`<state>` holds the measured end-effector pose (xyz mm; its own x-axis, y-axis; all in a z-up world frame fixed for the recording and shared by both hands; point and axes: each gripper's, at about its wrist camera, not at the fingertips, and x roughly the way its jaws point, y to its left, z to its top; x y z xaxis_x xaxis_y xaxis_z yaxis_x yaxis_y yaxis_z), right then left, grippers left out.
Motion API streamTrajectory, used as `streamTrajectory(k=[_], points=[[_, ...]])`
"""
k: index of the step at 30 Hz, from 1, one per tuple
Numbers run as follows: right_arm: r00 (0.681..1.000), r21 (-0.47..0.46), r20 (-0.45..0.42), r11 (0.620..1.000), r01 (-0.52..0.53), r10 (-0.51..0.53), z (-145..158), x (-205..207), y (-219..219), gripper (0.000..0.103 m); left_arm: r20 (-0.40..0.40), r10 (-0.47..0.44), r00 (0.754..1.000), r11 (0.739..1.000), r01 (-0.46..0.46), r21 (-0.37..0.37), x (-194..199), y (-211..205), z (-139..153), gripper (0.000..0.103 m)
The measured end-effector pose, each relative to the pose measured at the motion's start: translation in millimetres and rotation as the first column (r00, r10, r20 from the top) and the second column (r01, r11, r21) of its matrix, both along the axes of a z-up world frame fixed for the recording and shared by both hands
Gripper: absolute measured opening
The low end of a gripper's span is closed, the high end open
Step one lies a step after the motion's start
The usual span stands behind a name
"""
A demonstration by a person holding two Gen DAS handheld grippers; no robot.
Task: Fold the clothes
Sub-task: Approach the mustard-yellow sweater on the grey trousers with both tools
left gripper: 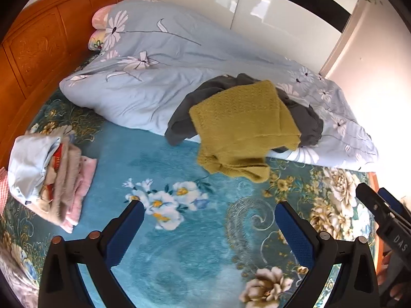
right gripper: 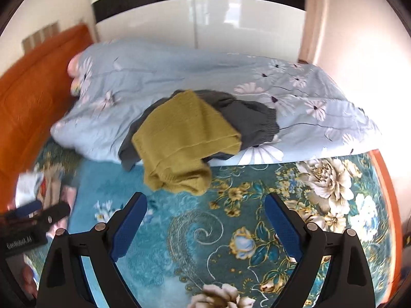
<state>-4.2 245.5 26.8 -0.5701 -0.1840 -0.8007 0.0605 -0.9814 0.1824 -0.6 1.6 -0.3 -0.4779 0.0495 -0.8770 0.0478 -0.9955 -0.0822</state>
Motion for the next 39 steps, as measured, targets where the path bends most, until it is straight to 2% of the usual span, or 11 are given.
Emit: streamTrajectory(k=[5, 9, 12, 15, 21, 25, 30, 39], points=[[1.0, 0.022, 0.013, 1.0, -0.014, 0.013, -1, -6, 5, 0.093, -0.061, -0.004, 0.998, 1.0, 0.004, -0.005, -6, 16, -3, 0.103], [1.0, 0.069, -0.013, 0.998, -0.006, 0.007, -2, -17, 13, 0.093, -0.054, 0.025, 0.998, 0.998, -0.022, 0.056, -29, 7, 3, 0.103], [0.999, 0.123, -0.015, 0.992, -0.028, 0.03, -10, -29, -4, 0.093, -0.069, 0.044, 0.997, 0.998, -0.04, 0.055, -40, 0, 0, 0.103], [1.0, 0.146, -0.011, 0.989, -0.016, 0.018, -17, -41, -16, 0.093, -0.077, 0.014, 0.997, 1.0, -0.013, 0.013, -54, 1, -9, 0.103], [1.0, 0.19, 0.02, 0.982, 0.013, -0.018, -41, -72, -21, 0.093, -0.029, -0.026, 0.999, 1.0, 0.025, -0.016, -94, 7, -39, 0.103], [0.998, 0.165, 0.051, 0.986, 0.036, -0.045, -66, -91, -6, 0.093, 0.008, -0.038, 0.999, 0.999, 0.038, -0.01, -118, 13, -64, 0.103], [0.998, 0.124, 0.062, 0.992, 0.02, -0.027, -91, -108, -6, 0.093, 0.039, -0.051, 0.998, 0.999, 0.05, 0.011, -142, 19, -92, 0.103], [0.993, 0.122, 0.114, 0.992, 0.014, -0.028, -130, -133, -7, 0.093, 0.075, -0.057, 0.996, 0.997, 0.054, 0.049, -171, 27, -132, 0.103]])
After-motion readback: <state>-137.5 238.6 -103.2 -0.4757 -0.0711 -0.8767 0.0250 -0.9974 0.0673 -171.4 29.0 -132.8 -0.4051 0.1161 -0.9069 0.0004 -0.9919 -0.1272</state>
